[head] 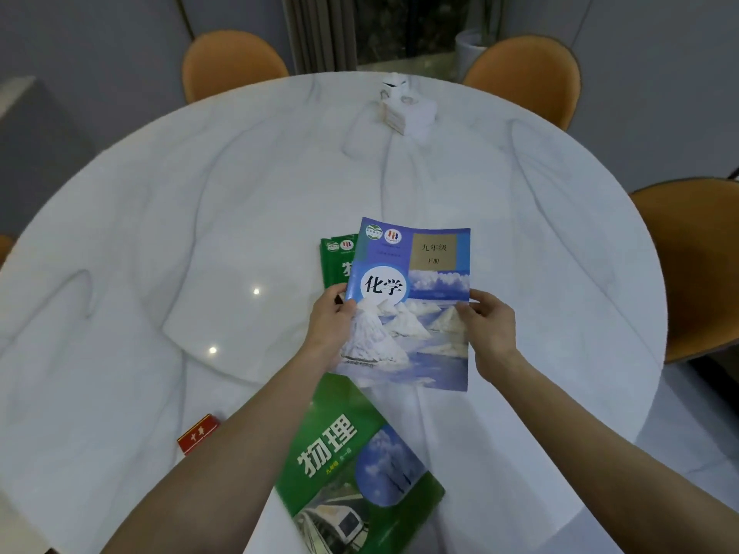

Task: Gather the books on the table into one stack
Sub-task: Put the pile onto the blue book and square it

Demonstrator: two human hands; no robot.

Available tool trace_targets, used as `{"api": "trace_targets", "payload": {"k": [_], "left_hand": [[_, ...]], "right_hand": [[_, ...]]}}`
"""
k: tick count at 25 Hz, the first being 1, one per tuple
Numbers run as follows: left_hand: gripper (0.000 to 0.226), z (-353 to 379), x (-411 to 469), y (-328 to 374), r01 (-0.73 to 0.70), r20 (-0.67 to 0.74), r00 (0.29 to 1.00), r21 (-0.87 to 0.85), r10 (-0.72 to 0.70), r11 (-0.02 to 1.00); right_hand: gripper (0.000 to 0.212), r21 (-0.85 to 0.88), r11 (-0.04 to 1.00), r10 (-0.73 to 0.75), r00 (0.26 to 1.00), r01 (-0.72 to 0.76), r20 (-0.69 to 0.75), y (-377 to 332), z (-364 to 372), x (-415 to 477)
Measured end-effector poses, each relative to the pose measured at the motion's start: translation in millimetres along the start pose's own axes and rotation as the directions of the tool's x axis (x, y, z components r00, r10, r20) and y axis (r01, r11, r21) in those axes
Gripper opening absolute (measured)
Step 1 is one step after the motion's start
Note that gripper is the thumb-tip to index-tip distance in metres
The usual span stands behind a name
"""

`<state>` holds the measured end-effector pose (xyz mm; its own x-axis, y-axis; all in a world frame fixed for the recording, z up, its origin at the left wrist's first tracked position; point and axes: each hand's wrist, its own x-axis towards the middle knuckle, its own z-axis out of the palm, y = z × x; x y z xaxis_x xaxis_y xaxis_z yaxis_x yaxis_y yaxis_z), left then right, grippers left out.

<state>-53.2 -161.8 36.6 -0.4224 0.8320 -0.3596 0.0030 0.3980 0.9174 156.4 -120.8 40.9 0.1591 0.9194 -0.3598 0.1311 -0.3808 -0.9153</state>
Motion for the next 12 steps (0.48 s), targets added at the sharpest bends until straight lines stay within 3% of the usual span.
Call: {"api": "trace_targets", "payload": {"k": [5, 12], "left_hand": [[0.030, -11, 25, 6, 0.010, -0.132, 0.991, -0.009, -0.011, 1.000], [0.029, -14, 61, 2, 0.095, -0.160, 0.982, -0.066, -0.104, 0.993]], "right_hand": [[0.026, -0.131, 0.986, -0.091, 0.994, 0.099, 0.067, -29, 38, 40], [0.029, -0.245, 0.963, -0.079, 0.989, 0.107, 0.121, -28, 77, 92]]}}
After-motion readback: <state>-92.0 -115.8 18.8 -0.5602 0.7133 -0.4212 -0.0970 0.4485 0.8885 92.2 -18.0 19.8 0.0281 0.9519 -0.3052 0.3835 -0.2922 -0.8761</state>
